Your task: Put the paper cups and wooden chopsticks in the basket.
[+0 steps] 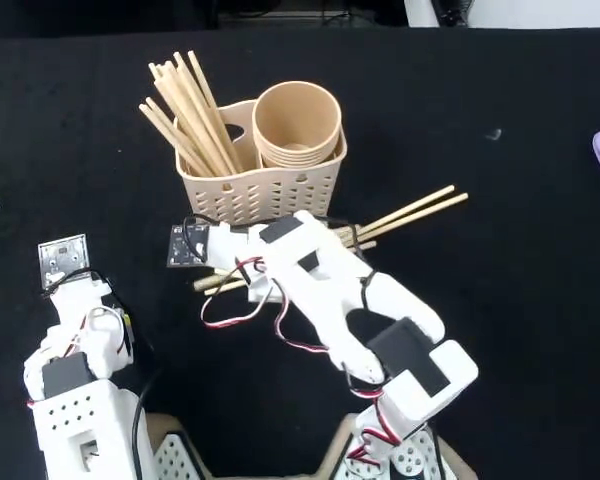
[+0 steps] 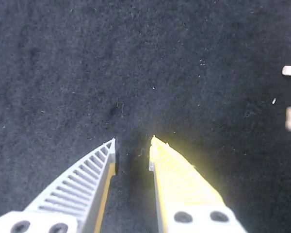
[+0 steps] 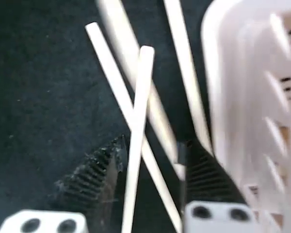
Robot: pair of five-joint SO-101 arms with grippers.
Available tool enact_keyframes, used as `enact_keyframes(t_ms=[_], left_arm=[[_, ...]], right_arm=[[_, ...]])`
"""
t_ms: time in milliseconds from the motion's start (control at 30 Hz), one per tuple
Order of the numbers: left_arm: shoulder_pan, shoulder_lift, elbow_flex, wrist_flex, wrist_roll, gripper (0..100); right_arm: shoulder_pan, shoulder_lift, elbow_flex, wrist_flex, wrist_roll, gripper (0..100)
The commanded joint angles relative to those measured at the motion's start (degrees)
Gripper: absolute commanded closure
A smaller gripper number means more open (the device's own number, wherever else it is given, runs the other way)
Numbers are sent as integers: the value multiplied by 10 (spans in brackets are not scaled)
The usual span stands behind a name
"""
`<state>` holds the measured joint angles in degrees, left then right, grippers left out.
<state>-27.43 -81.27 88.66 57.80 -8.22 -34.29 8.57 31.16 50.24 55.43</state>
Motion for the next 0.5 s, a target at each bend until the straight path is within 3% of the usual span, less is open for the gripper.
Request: enact_keyframes(t_ms=[0,200,467], left_arm=[[-5,-6,-6,-11,5,873],[-5,-6,-6,-11,5,873],[-5,-6,-6,-11,5,873]], right_arm=[[-21,2,-4,40,3,988],[-20,-29,-3,54,-37,988],[6,-241,78,50,-37,988]])
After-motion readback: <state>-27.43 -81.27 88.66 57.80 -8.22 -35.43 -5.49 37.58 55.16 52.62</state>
